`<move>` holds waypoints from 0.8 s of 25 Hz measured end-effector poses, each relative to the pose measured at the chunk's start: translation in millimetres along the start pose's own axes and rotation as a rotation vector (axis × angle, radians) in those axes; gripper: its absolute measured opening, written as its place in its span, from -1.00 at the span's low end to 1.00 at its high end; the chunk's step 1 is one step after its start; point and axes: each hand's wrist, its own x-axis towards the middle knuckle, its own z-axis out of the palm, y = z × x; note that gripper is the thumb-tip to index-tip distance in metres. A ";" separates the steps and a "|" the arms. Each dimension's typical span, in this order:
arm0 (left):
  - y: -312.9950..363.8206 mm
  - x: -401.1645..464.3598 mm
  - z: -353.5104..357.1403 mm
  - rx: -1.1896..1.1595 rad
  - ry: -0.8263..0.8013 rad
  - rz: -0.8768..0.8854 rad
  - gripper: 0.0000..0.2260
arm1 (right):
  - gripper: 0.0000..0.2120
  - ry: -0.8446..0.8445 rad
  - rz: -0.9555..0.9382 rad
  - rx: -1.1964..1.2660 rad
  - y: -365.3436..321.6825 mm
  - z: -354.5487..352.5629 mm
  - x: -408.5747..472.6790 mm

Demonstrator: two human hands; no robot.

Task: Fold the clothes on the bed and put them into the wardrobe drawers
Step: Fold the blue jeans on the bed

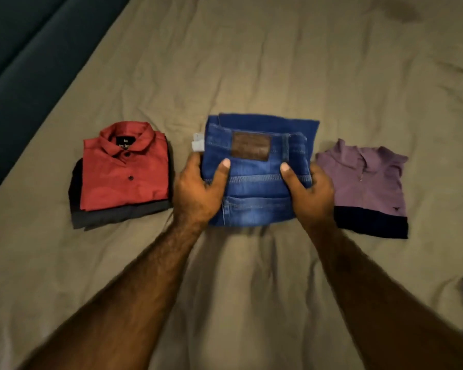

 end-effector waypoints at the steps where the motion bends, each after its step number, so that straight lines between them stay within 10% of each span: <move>1: -9.1 24.4 -5.2 0.014 0.024 0.003 -0.62 | -0.66 0.007 -0.030 -0.023 -4.3 22.0 17.5; 5: -54.6 71.4 7.1 0.497 -0.092 -0.152 -0.44 | -0.47 0.000 0.069 -0.513 20.5 70.2 57.0; 8: -91.1 70.3 27.3 0.784 -0.198 0.143 -0.33 | -0.33 0.076 -0.242 -1.037 51.7 105.2 60.2; 11: -121.9 77.7 47.4 0.859 -0.365 0.367 -0.32 | -0.35 -0.132 -0.500 -1.136 79.1 131.3 72.6; 20: -201.0 84.6 87.8 0.829 -0.471 0.239 -0.31 | -0.30 -0.242 -0.464 -1.079 159.0 154.4 110.1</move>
